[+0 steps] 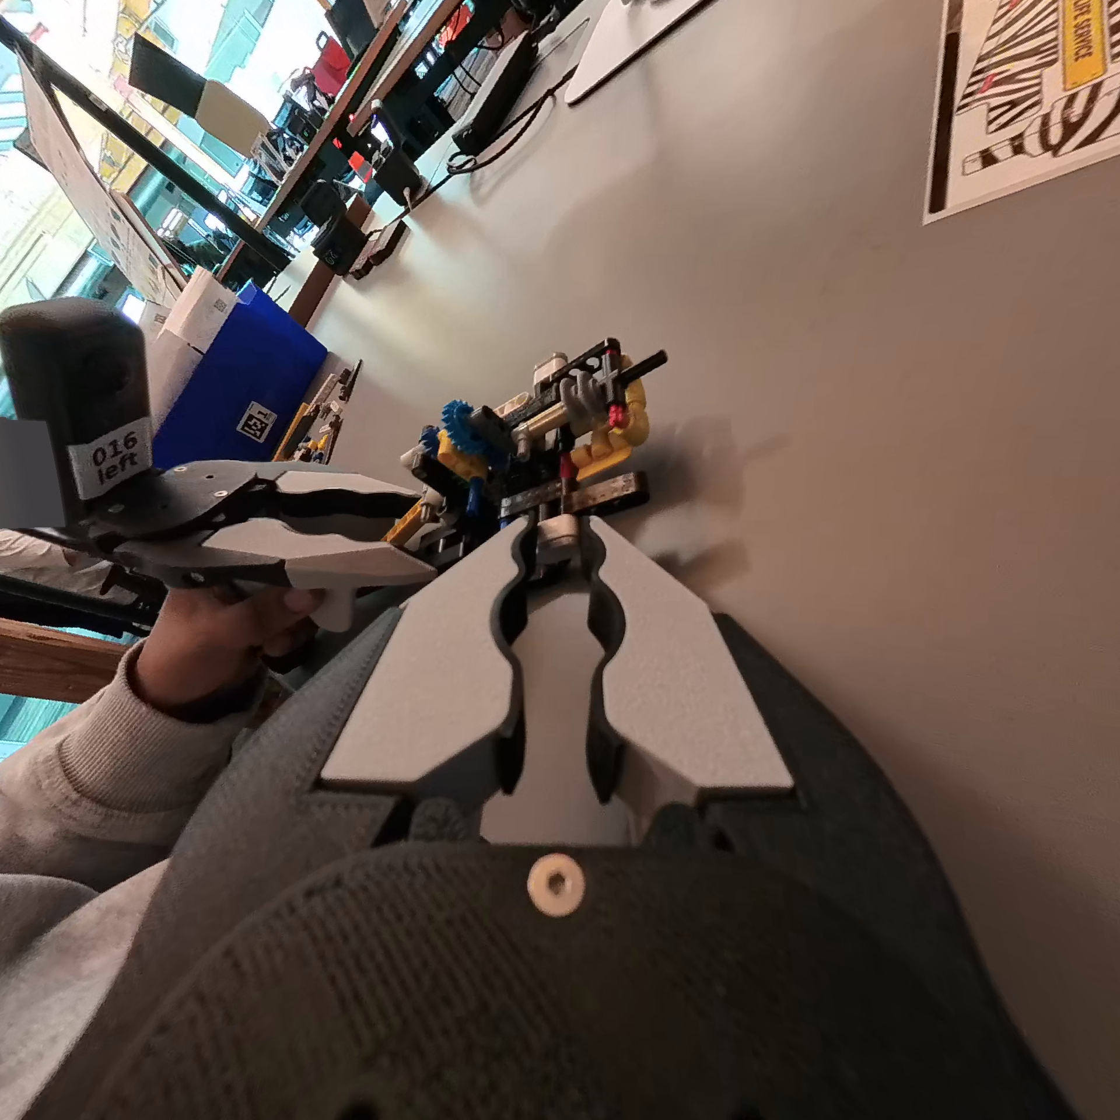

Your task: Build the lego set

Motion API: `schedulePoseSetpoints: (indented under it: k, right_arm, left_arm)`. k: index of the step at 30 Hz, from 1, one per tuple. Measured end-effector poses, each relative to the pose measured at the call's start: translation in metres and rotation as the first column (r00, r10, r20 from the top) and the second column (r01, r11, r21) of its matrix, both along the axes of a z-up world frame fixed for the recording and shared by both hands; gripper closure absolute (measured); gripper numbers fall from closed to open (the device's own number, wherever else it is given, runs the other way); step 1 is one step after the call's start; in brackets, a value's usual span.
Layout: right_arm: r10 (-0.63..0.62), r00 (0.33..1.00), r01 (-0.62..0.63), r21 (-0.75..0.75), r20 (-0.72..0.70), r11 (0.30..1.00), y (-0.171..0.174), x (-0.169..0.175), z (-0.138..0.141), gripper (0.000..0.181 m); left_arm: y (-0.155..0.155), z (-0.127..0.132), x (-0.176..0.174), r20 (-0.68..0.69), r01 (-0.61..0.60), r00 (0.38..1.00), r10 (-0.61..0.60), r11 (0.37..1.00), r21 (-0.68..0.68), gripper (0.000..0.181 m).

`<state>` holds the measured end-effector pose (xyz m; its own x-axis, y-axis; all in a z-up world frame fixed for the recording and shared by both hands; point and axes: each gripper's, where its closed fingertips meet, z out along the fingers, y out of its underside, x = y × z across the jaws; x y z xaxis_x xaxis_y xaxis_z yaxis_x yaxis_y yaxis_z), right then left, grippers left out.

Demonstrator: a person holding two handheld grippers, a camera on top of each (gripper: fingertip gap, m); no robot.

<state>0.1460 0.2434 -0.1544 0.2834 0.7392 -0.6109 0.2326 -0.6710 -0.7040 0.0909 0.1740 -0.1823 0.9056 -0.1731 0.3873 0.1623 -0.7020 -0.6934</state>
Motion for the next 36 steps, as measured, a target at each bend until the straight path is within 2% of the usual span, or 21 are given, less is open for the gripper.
schedulePoseSetpoints:
  k: [8, 15, 23, 36]
  right_arm:
    - [-0.058, 0.998, 0.054, 0.106, 0.035, 0.993, 0.005, 0.003, 0.004, 0.169]
    - [-0.063, 0.997, 0.051, 0.200, 0.051, 0.978, 0.005, 0.005, 0.011, 0.170]
    - [-0.074, 0.996, 0.064, 0.206, 0.041, 0.976, 0.005, 0.007, 0.013, 0.171]
    - [-0.098, 0.995, 0.098, 0.105, -0.006, 0.990, 0.010, 0.005, 0.009, 0.172]
  left_arm:
    - [0.003, 0.006, 0.003, 0.160, -0.051, 0.986, 0.049, 0.999, 0.011, 0.158]
    - [0.004, 0.006, 0.008, 0.109, -0.030, 0.994, 0.027, 0.999, 0.019, 0.137]
    - [0.006, -0.002, 0.007, -0.114, -0.025, 0.993, 0.026, 1.000, 0.005, 0.140]
    - [0.007, 0.001, 0.004, 0.007, -0.068, 0.998, 0.068, 0.998, 0.003, 0.146]
